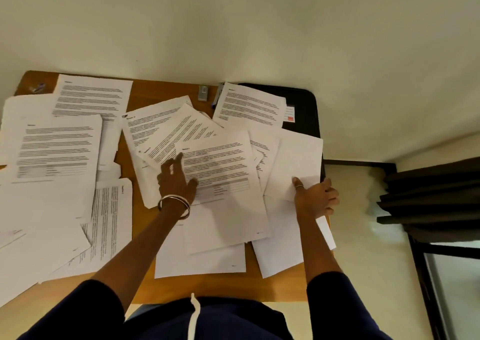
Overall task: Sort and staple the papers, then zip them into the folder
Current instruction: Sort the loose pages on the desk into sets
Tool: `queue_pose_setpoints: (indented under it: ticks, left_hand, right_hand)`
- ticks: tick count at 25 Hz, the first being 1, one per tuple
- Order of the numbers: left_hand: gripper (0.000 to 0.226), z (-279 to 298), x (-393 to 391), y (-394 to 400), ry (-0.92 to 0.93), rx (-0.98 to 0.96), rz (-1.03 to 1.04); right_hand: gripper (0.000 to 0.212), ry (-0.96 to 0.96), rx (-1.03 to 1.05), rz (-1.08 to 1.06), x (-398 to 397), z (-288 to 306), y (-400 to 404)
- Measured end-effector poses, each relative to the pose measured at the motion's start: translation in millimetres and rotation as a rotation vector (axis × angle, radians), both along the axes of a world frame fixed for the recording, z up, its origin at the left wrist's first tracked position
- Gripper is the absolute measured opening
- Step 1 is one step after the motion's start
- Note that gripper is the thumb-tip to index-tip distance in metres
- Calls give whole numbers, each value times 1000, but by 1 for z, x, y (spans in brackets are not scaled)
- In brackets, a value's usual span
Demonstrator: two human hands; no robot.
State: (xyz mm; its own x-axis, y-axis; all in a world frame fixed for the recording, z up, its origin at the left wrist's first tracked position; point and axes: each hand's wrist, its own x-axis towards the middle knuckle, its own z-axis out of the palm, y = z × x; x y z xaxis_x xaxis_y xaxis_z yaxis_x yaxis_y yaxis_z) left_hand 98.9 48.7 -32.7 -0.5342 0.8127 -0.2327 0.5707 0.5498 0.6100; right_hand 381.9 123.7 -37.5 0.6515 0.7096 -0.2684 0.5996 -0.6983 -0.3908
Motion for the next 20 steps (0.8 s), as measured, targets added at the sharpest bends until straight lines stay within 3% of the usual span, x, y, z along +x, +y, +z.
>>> queue_pose_setpoints:
  ticks: [3, 6, 9, 14, 20]
  left_hand:
    - [77, 4, 23, -2, 251, -70, -394]
    - [98, -9, 45, -10, 210, -345, -697]
    - [115, -19, 54, -14, 241, -467, -757]
    - [117, -12, 57, -14, 297, -469, -758]
    - [110, -7, 65, -12, 306, -536, -793]
  right_hand:
    - [87, -12, -82, -14, 13, 0, 8]
    - [79, 76, -105, -20, 30, 1, 17]
    - [70, 157, -87, -4, 48, -2, 23]
    - [59, 253, 57, -59, 48, -7, 21]
    - [15, 398, 250, -121, 33, 14, 26]
